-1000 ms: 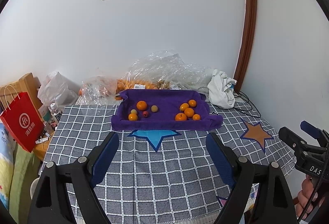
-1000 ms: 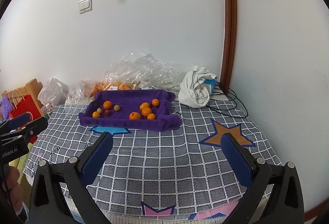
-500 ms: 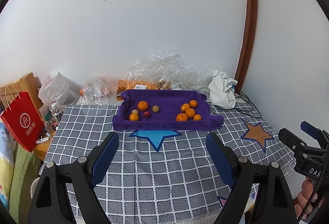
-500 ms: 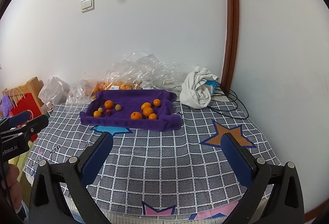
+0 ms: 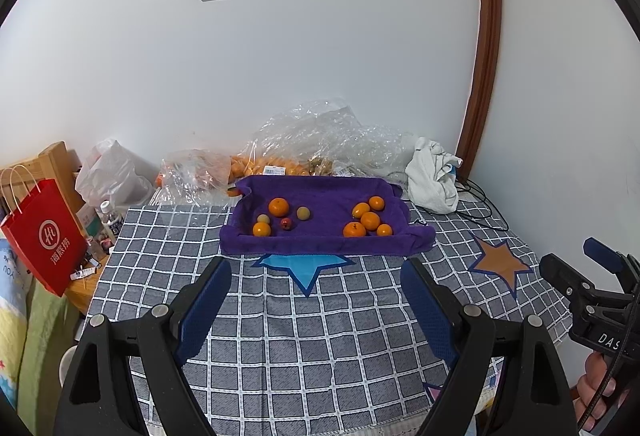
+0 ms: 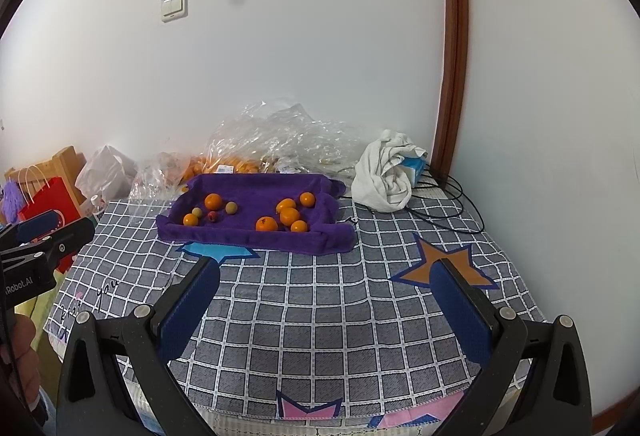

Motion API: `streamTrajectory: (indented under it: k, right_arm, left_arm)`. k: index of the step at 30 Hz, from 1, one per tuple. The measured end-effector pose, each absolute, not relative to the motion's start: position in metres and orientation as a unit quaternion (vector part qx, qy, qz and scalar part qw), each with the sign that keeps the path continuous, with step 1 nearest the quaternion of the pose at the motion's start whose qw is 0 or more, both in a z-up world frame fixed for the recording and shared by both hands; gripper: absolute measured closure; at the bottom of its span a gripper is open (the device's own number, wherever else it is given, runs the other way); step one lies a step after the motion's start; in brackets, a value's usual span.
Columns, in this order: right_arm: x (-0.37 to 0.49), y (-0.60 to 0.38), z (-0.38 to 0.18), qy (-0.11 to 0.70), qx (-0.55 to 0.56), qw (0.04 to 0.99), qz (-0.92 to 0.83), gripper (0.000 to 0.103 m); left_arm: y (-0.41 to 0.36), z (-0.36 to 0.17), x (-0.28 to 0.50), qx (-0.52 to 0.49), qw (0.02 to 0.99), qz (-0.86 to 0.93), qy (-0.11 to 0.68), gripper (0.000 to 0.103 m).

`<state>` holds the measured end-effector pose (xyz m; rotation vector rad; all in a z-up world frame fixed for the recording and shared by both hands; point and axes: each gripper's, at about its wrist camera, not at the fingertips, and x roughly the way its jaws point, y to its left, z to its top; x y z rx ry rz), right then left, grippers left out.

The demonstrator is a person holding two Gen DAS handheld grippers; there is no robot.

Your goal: Organize fruits

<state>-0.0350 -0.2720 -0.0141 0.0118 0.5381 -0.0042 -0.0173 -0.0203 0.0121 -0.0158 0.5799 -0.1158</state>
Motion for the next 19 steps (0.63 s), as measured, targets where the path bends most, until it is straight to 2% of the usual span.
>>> streamTrajectory:
  k: [19]
  right_arm:
    - [-0.0317,-0.2678,-0.015,0.263,-0.007,0.965,0.003,0.0]
  left_arm:
    - [-0.0157,0.0141,-0.012,-0.014,0.956,-0.047,0.289,0.015]
